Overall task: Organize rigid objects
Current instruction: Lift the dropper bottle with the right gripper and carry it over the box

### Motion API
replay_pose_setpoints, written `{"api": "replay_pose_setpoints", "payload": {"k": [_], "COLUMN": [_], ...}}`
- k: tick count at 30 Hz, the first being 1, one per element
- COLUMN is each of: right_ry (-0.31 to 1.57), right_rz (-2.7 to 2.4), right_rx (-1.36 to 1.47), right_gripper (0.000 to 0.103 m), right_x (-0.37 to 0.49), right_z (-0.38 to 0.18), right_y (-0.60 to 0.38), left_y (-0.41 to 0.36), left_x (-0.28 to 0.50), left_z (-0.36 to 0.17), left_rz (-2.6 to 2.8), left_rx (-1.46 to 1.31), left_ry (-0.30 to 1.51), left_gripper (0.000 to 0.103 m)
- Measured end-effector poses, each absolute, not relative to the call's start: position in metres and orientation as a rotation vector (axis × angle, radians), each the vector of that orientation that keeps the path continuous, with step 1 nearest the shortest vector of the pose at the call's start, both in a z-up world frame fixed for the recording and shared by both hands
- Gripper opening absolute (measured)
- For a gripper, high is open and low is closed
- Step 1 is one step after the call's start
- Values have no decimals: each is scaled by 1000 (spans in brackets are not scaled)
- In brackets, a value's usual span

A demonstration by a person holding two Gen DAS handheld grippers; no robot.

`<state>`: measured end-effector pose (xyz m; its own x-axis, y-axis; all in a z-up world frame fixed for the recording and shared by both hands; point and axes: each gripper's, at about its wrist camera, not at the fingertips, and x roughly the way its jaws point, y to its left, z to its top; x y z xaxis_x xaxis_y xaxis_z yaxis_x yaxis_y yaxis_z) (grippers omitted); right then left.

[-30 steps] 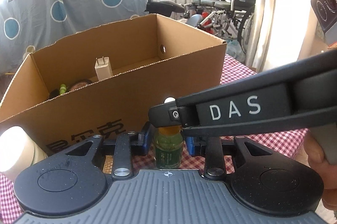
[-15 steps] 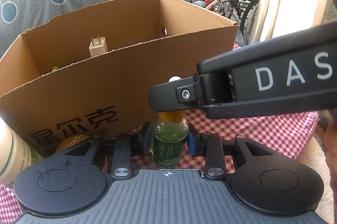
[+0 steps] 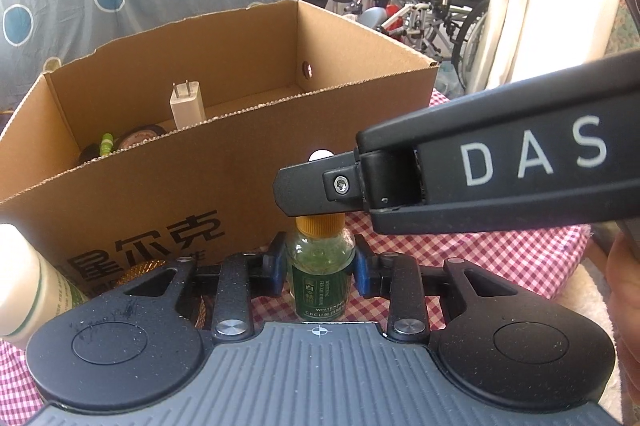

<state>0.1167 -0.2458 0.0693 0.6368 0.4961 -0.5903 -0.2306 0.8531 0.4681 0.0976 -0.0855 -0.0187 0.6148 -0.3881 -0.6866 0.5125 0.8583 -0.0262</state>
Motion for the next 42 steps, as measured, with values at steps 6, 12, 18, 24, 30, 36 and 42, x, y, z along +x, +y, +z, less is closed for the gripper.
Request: {"api": "replay_pose_setpoints", "payload": {"k": [6, 12, 18, 24, 30, 36, 42], "right_ry": [746, 645, 561, 534, 573, 657, 721], "right_rz": [443, 478, 501, 511, 508, 512, 495], "right_rx": [352, 297, 265, 267, 282, 323, 342], "right_gripper": [23, 22, 22, 22, 22, 10, 8], "right_x": [108, 95, 99, 122, 162, 216, 263], "right_z": [84, 127, 164, 178, 174, 158, 137], "right_y": [-243, -238, -237, -247, -260, -270, -276], "left_y": [-78, -72, -70, -84, -99, -107, -119], "left_x": [84, 71, 74, 103, 139, 187, 226], "left_z": [-6, 34, 70, 90, 94, 85, 63], "left_rz": [-512, -507, -518, -529, -546, -550, -526], "left_rx": [182, 177, 152, 169, 150, 63, 35], "left_ry": [715, 615, 547, 553, 596, 700, 784], "left_gripper": [32, 32, 31, 31, 32, 17, 15]}}
